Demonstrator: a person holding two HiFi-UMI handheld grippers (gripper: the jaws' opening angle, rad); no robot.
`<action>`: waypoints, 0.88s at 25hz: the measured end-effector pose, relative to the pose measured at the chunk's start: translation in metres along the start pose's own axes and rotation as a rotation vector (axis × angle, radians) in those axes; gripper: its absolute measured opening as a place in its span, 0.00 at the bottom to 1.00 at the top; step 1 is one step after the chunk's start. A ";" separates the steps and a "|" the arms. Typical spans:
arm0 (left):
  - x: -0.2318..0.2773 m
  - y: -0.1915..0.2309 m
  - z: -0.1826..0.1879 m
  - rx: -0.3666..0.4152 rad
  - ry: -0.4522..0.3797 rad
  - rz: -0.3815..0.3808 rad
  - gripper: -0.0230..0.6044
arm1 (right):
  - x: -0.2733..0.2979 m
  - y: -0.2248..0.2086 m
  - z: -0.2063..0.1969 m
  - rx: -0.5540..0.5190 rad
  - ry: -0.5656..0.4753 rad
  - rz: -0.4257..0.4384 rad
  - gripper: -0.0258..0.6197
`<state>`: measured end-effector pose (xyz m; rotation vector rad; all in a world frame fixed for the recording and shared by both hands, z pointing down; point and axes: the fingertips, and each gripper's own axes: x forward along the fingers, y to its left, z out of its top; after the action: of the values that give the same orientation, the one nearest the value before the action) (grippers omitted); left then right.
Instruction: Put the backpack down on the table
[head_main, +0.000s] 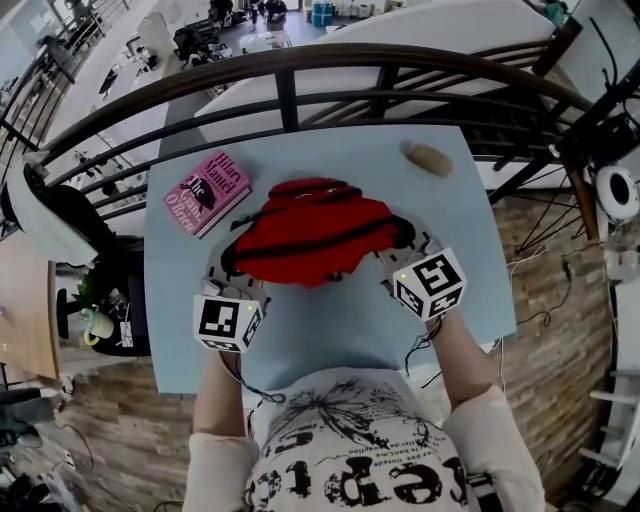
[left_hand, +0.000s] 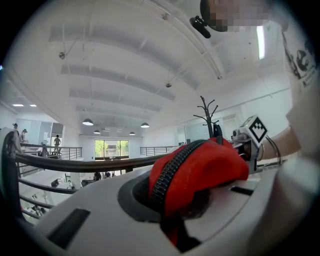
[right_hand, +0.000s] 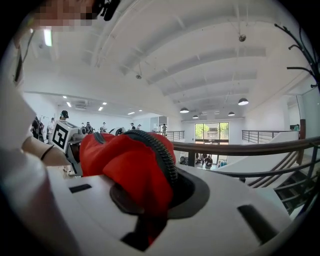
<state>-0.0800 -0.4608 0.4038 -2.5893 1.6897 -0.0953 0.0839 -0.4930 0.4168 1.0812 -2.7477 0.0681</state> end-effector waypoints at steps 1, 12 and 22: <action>-0.005 -0.005 -0.003 0.008 0.005 -0.009 0.07 | -0.006 0.004 -0.004 0.003 0.007 -0.002 0.11; -0.066 -0.049 -0.056 0.006 0.087 -0.103 0.07 | -0.056 0.056 -0.064 0.013 0.107 -0.039 0.13; -0.119 -0.074 -0.120 0.019 0.166 -0.176 0.07 | -0.089 0.104 -0.119 -0.020 0.249 -0.046 0.16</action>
<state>-0.0696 -0.3227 0.5255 -2.7804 1.4925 -0.3397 0.0958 -0.3439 0.5195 1.0524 -2.4966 0.1568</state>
